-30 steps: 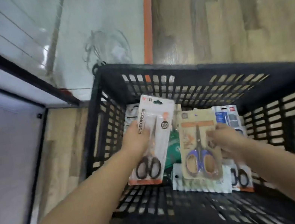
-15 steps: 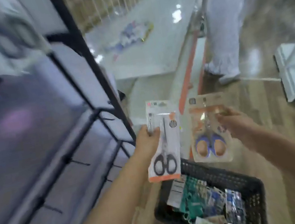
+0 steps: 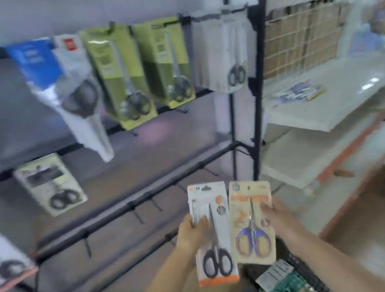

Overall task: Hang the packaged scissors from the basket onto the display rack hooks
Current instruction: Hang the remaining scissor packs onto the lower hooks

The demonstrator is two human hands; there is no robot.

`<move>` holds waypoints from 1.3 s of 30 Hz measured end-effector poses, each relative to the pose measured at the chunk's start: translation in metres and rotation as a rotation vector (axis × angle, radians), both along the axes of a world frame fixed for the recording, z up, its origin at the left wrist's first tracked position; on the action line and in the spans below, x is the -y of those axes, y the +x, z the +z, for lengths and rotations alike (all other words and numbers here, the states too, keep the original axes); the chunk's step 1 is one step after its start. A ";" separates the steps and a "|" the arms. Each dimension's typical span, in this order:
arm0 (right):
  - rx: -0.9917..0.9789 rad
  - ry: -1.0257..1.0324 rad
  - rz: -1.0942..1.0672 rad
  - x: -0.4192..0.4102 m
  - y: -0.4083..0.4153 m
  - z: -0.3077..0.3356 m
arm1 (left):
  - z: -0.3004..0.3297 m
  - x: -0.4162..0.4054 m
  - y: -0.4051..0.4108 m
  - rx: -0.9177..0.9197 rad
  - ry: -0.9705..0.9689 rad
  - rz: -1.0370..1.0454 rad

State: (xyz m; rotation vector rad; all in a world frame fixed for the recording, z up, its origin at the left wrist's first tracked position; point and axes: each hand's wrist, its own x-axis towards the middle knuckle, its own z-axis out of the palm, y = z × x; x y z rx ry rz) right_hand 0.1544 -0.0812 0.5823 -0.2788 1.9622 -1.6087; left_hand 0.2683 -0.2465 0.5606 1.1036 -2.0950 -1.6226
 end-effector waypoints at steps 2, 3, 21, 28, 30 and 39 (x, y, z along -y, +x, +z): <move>0.036 0.040 0.069 0.019 0.028 -0.025 | -0.020 0.011 0.040 -0.007 0.106 0.084; 0.053 0.060 0.096 0.029 0.040 -0.037 | -0.025 0.017 0.059 -0.006 0.153 0.138; 0.009 -0.002 0.462 0.267 0.203 0.024 | 0.054 0.195 0.298 -0.210 0.046 0.633; 0.002 -0.051 0.534 0.306 0.226 0.040 | 0.071 0.223 0.311 -0.348 0.049 0.706; 0.002 -0.044 0.553 0.313 0.226 0.040 | 0.073 0.230 0.311 -0.354 0.030 0.735; 0.066 -0.062 0.630 0.340 0.221 0.048 | 0.079 0.257 0.306 -0.347 -0.027 0.765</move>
